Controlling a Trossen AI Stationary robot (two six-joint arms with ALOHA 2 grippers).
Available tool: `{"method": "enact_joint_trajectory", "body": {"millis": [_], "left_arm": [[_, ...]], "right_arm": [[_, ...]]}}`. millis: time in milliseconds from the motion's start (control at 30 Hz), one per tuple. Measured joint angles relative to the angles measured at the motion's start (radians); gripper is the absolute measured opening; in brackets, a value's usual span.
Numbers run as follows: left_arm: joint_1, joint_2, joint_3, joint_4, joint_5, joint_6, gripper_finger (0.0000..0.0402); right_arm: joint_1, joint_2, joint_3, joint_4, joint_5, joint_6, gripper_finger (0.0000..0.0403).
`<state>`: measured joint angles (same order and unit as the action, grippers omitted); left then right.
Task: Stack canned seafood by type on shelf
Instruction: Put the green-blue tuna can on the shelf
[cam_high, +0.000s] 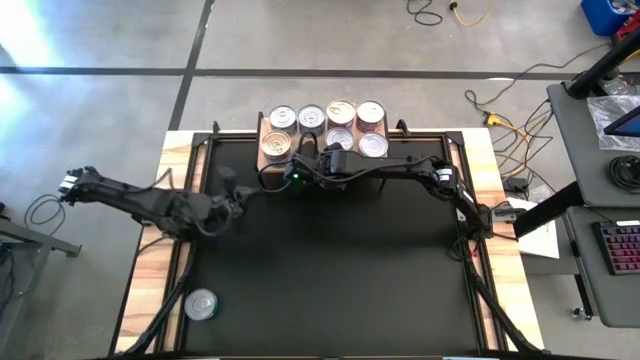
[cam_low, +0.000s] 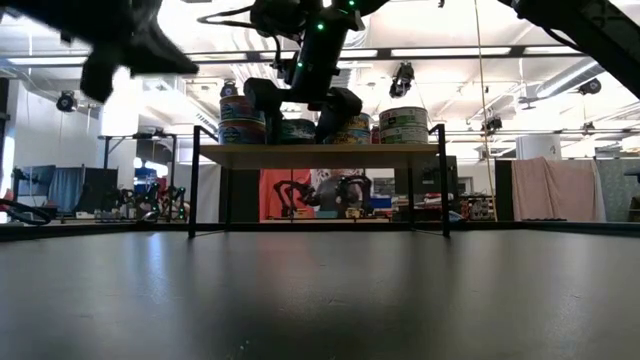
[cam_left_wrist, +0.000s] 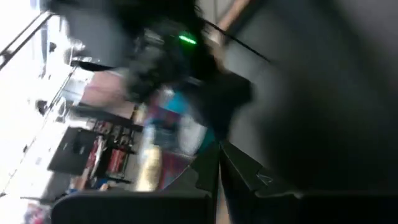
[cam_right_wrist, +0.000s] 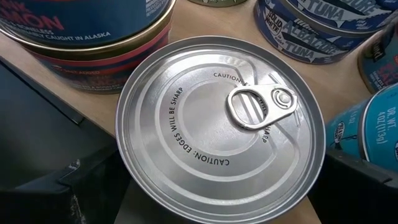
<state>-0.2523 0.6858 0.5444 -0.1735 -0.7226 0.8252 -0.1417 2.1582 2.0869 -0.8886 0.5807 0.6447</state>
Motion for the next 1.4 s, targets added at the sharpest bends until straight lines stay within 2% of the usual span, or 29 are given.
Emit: {"method": "enact_joint_trajectory", "body": {"millis": [33,133,200,333,467,700,800,867,933,1000,1133,1200,1400], "left_arm": [[0.0,0.006,-0.03,0.017,-0.005,0.021,0.0],[0.002,0.028,-0.091,0.151,-0.108,0.045,0.0],[0.014,0.036,-0.121,0.242,-0.128,0.045,0.0],[0.043,0.041,-0.184,0.385,-0.022,0.032,0.0],[0.087,0.073,-0.234,0.449,0.085,0.012,0.0017],[0.176,0.207,-0.323,0.806,0.086,0.059,0.0086],[0.223,0.294,-0.324,0.909,0.098,0.066,0.0114],[0.251,0.364,-0.326,0.929,0.14,0.098,0.0127],[0.27,0.433,-0.324,0.958,0.199,0.145,0.0134],[0.273,0.505,-0.307,0.973,0.205,0.181,0.0135],[0.277,0.626,-0.278,1.048,0.042,0.197,0.0126],[0.285,0.663,-0.272,1.115,0.012,0.196,0.0119],[0.305,0.742,-0.268,1.349,0.139,0.187,0.0114]], "right_arm": [[0.0,0.0,0.0,-0.001,-0.002,-0.001,0.04],[0.0,0.0,0.0,-0.011,-0.01,-0.012,0.04],[0.0,-0.002,0.001,-0.022,-0.025,-0.017,0.04],[0.002,-0.003,0.002,-0.037,-0.032,-0.073,0.04],[0.011,-0.003,0.001,-0.061,-0.04,-0.173,0.04],[0.011,-0.002,0.0,-0.055,-0.04,-0.192,0.04],[0.009,-0.002,0.0,-0.051,-0.038,-0.158,0.04],[0.007,-0.002,0.0,-0.046,-0.038,-0.139,0.04],[0.007,-0.001,0.0,-0.041,-0.035,-0.135,0.04],[0.007,-0.001,0.0,-0.04,-0.033,-0.132,0.04],[0.006,-0.002,0.0,-0.041,-0.038,-0.132,0.04],[0.006,-0.003,0.0,-0.041,-0.039,-0.132,0.04],[0.006,-0.004,0.0,-0.042,-0.04,-0.131,0.04]]}}
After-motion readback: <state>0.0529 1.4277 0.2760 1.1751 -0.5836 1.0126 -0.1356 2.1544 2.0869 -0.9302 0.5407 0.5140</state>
